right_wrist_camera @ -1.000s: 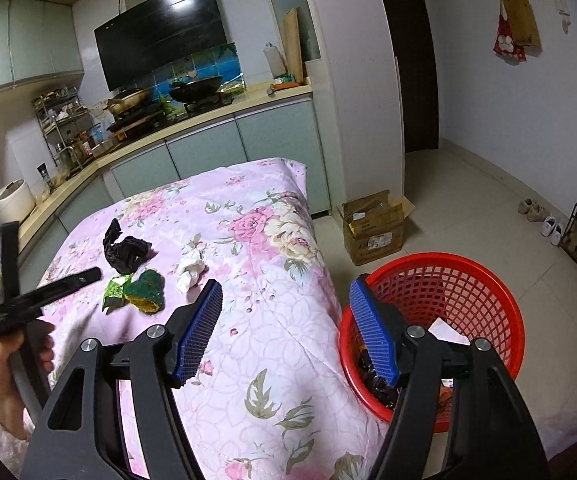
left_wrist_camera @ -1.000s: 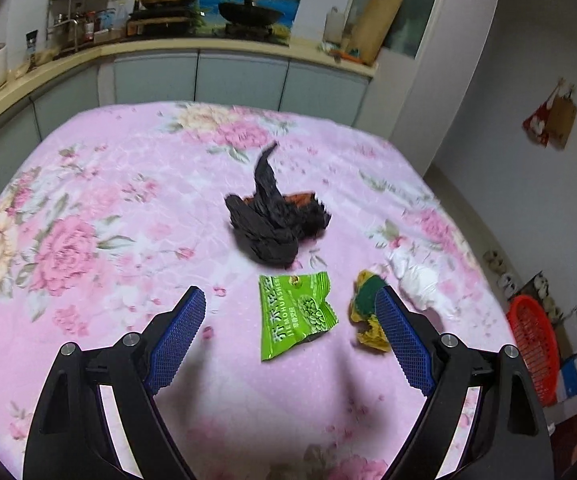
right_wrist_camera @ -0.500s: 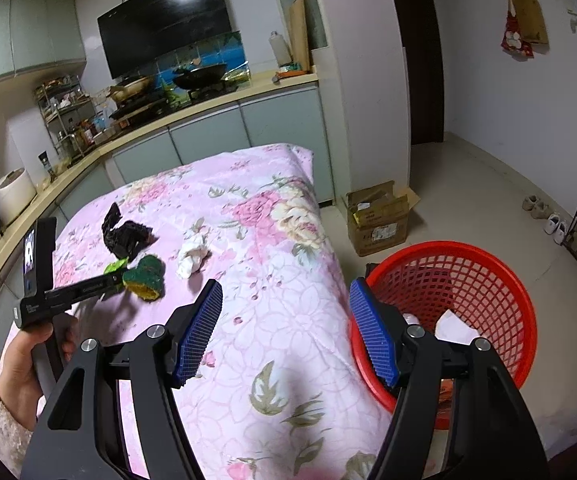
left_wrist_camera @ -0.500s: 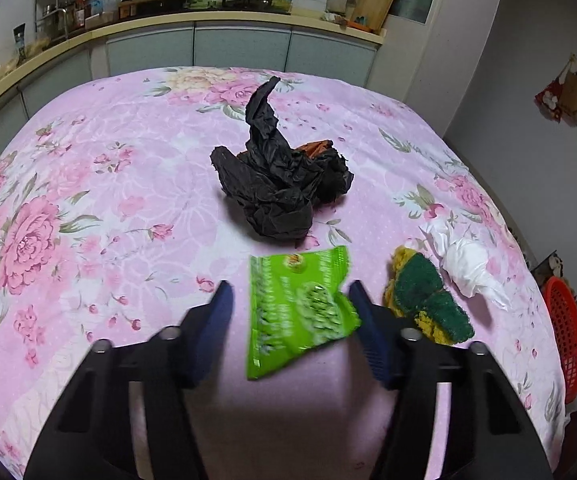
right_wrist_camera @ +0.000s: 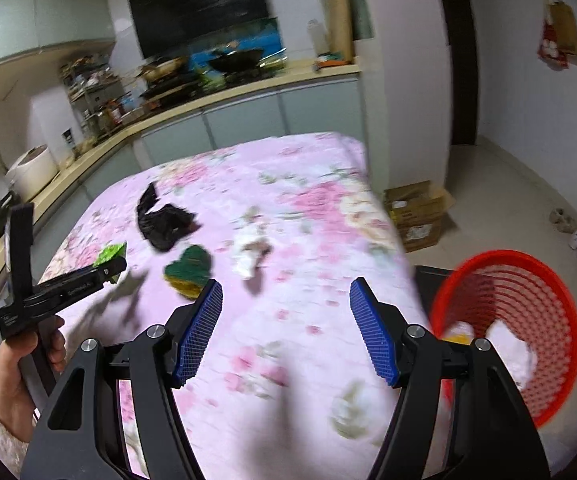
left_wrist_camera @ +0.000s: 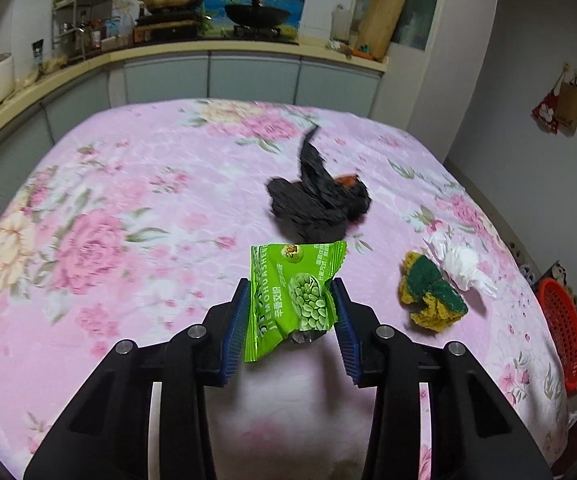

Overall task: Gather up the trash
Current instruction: 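Close the left tool on the green snack packet and lift it, then grasp the green-yellow sponge with the right tool while the left tool holds the packet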

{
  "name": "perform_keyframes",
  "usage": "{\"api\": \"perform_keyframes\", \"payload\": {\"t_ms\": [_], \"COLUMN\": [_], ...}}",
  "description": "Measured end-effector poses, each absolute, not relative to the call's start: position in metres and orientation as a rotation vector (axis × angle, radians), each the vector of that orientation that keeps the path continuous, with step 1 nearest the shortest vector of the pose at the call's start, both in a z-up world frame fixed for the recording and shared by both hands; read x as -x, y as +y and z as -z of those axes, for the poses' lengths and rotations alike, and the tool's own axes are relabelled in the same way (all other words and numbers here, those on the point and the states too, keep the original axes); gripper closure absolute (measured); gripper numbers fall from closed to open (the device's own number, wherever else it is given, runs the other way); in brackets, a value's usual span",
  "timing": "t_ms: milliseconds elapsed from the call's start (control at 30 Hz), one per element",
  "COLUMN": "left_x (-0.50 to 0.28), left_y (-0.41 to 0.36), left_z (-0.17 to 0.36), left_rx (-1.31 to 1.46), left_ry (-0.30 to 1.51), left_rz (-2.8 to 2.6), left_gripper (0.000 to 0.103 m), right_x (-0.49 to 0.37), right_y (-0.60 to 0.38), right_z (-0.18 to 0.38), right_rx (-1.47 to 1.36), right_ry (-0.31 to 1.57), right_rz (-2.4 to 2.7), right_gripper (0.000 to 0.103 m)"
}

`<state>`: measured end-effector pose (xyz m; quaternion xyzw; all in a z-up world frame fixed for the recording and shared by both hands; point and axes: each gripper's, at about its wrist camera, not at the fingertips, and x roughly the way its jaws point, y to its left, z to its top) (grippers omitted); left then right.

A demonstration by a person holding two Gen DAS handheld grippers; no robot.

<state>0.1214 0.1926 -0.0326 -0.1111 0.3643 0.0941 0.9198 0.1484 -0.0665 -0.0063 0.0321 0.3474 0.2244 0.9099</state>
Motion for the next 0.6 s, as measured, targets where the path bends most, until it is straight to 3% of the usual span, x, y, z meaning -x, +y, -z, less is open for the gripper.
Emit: {"api": "perform_keyframes", "payload": {"t_ms": [600], "left_x": [-0.097], "left_y": [0.221], "left_z": [0.022], "left_rx": [0.311], "left_ry": [0.693], "left_rz": [-0.224], "left_gripper": [0.065], "right_x": [-0.2], "right_y": [0.056], "right_z": [0.047], "right_rx": [0.076], "right_ry": [0.881], "right_rz": [-0.596], "right_gripper": [0.039]}}
